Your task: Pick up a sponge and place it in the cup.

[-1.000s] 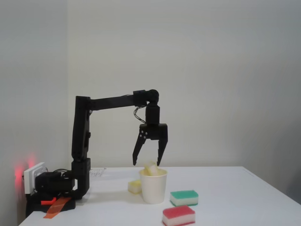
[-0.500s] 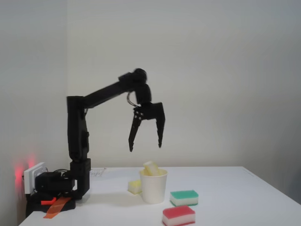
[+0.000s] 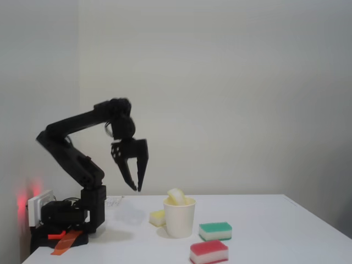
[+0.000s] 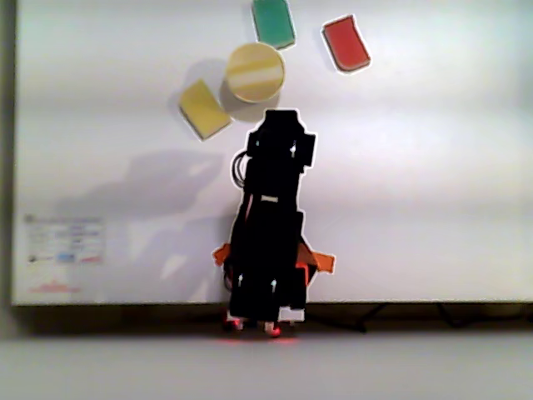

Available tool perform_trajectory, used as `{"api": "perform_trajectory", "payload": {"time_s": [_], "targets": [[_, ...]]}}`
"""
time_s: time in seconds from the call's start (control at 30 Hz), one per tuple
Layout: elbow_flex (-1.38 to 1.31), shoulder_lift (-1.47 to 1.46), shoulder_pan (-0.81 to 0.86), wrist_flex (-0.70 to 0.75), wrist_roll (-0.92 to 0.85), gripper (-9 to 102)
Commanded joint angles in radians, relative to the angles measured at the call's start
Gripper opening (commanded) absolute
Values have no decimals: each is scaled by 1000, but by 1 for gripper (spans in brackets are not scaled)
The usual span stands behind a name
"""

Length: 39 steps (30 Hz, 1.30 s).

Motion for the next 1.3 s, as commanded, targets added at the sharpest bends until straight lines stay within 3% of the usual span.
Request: {"api": "perform_trajectory", "payload": {"time_s": [0.0, 0.23, 0.43, 0.53, 1.27], "targets": [[190, 109, -46, -109, 44, 0], [540, 333, -86, -324, 64, 0], [767, 630, -80, -305, 64, 0], [867, 828, -81, -229, 63, 0], [881, 827, -126, -140, 135, 0]]}}
